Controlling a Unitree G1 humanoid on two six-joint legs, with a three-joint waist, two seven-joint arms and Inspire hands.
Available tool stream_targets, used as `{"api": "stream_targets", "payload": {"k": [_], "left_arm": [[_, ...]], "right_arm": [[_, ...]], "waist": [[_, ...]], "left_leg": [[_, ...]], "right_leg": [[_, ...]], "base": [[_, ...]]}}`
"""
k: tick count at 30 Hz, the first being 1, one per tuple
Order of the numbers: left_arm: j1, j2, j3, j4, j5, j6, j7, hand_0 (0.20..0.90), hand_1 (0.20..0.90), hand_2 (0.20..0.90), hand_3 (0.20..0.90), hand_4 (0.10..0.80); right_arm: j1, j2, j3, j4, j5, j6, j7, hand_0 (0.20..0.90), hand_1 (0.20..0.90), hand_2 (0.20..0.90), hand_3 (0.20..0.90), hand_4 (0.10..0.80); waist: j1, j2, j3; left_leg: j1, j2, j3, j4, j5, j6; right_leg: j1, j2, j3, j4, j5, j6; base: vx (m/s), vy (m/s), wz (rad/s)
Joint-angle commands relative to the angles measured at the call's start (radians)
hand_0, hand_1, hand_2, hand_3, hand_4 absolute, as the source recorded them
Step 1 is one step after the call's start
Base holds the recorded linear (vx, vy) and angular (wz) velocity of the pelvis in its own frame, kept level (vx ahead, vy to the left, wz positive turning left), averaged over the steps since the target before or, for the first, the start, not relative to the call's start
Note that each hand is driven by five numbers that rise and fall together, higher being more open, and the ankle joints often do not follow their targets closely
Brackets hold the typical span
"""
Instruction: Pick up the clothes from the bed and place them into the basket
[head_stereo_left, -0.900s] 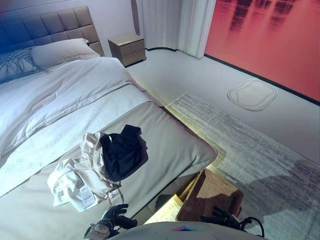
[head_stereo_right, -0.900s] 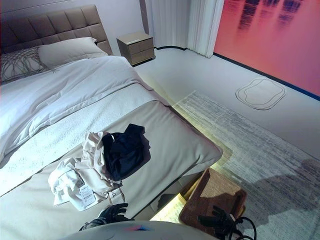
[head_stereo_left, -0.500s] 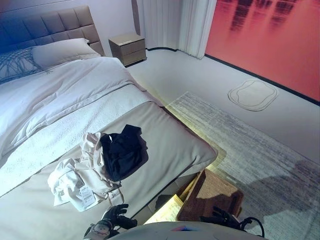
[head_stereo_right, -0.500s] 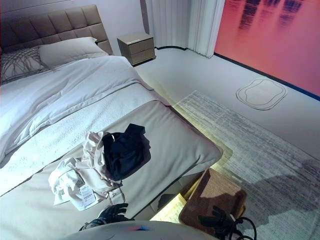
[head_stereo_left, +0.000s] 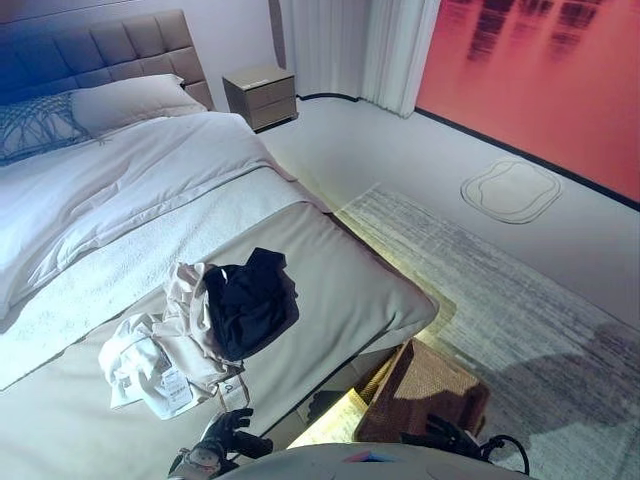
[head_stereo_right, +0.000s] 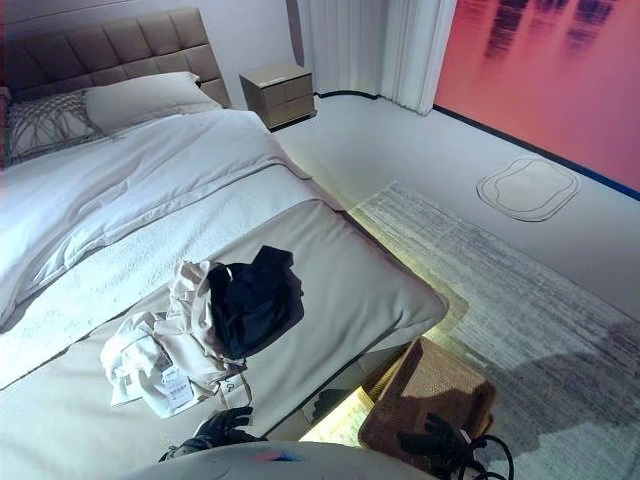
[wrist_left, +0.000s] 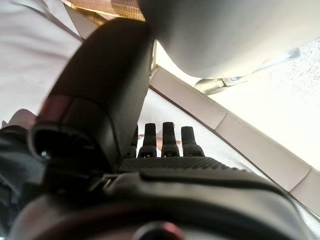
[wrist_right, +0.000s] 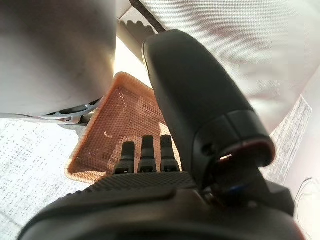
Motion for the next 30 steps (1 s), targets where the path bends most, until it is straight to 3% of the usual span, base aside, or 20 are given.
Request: {"api": "stream_targets", "payload": {"k": [1,10,14,17,21,24,30], "left_arm": [[-0.019,-0.002,0.008,0.044,-0.001,-0.034,0.048,0.9,0.9,0.9,0.9,0.8],[0.013,0.068,-0.007,-0.027,-0.023,-0.126,0.089,0.9,0.9,0.9,0.9,0.8],[-0.029,0.099,-0.034,-0.025,-0.024,-0.178,0.084,0.9,0.9,0.9,0.9,0.8],[-0.094,0.143,-0.055,-0.017,-0.043,-0.218,0.082,0.9,0.9,0.9,0.9,0.8],[-0.094,0.162,-0.093,-0.071,-0.036,-0.241,0.092,0.9,0.9,0.9,0.9,0.8],[-0.077,0.169,-0.091,-0.109,-0.048,-0.247,0.087,0.9,0.9,0.9,0.9,0.8],[-0.064,0.199,-0.089,-0.197,-0.104,-0.233,0.075,0.9,0.9,0.9,0.9,0.8]], "right_arm": [[-0.058,0.02,0.036,-0.003,-0.073,-0.085,-0.039,0.9,0.9,0.9,0.9,0.8],[-0.191,-0.087,0.119,-0.17,-0.106,-0.1,-0.117,0.9,0.9,0.9,0.9,0.8],[-0.374,-0.15,0.123,-0.161,-0.053,-0.135,-0.157,0.9,0.9,0.9,0.9,0.8],[-0.588,-0.249,0.097,-0.143,0.051,-0.1,-0.157,0.9,0.9,0.9,0.9,0.8],[-0.746,-0.382,0.068,-0.191,0.057,-0.11,-0.193,0.9,0.9,0.9,0.9,0.8],[-0.835,-0.452,0.076,-0.227,0.03,-0.094,-0.213,0.9,0.9,0.9,0.9,0.8],[-1.059,-0.524,0.156,-0.214,0.002,-0.086,-0.017,0.9,0.9,0.9,0.9,0.8]], "waist": [[0.036,-0.016,0.029],[0.137,-0.022,0.07],[0.19,-0.025,0.151],[0.224,-0.024,0.25],[0.255,0.009,0.331],[0.266,0.018,0.36],[0.293,0.05,0.4]], "left_leg": [[-0.051,-0.04,0.045,0.006,0.019,0.019],[-0.092,-0.047,-0.006,0.009,0.04,0.017],[-0.178,-0.054,-0.046,0.053,0.051,0.024],[-0.304,-0.071,-0.084,0.121,0.065,0.023],[-0.493,-0.113,-0.098,0.257,0.071,0.027],[-0.584,-0.144,-0.09,0.357,0.031,0.034],[-0.728,-0.157,-0.071,0.468,0.023,0.055]], "right_leg": [[0.021,-0.042,-0.037,0.09,-0.039,0.039],[-0.005,-0.051,-0.098,0.139,-0.055,0.025],[-0.092,-0.045,-0.123,0.208,-0.068,0.003],[-0.198,-0.043,-0.14,0.28,-0.076,-0.012],[-0.369,-0.079,-0.148,0.398,-0.073,-0.027],[-0.458,-0.108,-0.133,0.49,-0.106,-0.018],[-0.622,-0.157,-0.117,0.627,-0.129,-0.014]], "base": [[0.068,-0.014,0.08],[0.062,-0.01,0.22],[-0.124,-0.064,0.43],[-0.226,-0.132,0.53],[-0.098,0.007,0.46],[0.01,0.055,0.19],[-0.044,0.118,0.16]]}}
